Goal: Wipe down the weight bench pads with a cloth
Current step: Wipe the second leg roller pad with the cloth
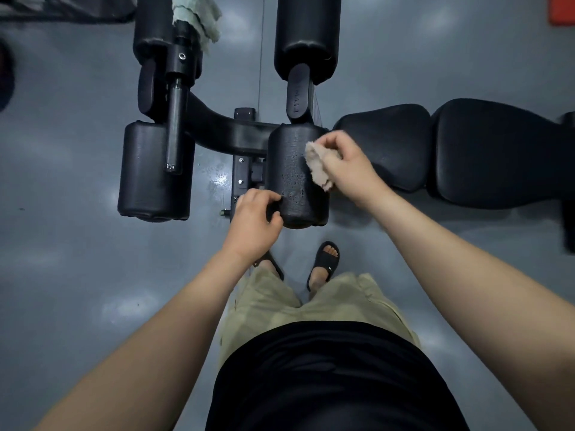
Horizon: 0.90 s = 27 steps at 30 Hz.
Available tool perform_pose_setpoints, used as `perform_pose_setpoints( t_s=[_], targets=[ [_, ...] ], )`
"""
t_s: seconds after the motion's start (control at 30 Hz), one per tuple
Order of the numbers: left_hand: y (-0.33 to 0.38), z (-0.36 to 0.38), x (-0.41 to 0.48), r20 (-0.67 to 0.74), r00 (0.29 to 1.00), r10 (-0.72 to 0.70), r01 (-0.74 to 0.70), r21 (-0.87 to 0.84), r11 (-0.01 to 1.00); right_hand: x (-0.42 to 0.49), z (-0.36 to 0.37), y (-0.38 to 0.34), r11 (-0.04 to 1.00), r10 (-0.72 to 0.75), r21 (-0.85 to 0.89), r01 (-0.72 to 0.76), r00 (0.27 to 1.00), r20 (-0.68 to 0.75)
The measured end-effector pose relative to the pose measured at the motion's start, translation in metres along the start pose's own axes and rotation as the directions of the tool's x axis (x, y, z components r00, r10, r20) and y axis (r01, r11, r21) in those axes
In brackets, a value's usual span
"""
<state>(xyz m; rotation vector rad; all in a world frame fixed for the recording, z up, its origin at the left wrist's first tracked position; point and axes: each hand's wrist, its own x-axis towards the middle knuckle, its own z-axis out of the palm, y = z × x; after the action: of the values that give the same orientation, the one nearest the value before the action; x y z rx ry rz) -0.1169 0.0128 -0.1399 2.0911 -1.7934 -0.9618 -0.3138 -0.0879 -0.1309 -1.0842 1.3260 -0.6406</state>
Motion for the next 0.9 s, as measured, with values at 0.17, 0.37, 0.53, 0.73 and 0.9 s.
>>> perform_pose_setpoints(
  t_s=[0.17,0.37,0.53,0.73,0.9],
  targets=[
    [0.000,0.001,0.004,0.015,1.000,-0.018,0.018,-0.016,1.000,0.018,-0.003,0.012,0.979,0.119,-0.154,-0.132,0.989,-0.088],
    [0.005,0.000,0.008,0.031,0.999,0.015,-0.014,-0.034,0.999,0.019,-0.005,0.037,0.791,-0.161,-0.612,0.012,0.968,-0.190],
    [0.002,0.000,0.009,0.032,0.999,-0.021,0.023,-0.070,0.997,0.015,-0.003,0.034,0.773,-0.295,-0.592,0.228,0.955,-0.017],
    [0.001,0.002,0.002,0.059,0.998,-0.003,0.008,-0.078,0.997,0.049,0.002,0.011,0.744,-0.345,-0.634,0.212,0.934,-0.093],
    [0.001,0.007,0.001,0.048,0.999,-0.013,0.016,-0.066,0.998,0.062,0.011,0.007,0.648,-0.421,-0.704,0.293,0.907,-0.011]
  ],
)
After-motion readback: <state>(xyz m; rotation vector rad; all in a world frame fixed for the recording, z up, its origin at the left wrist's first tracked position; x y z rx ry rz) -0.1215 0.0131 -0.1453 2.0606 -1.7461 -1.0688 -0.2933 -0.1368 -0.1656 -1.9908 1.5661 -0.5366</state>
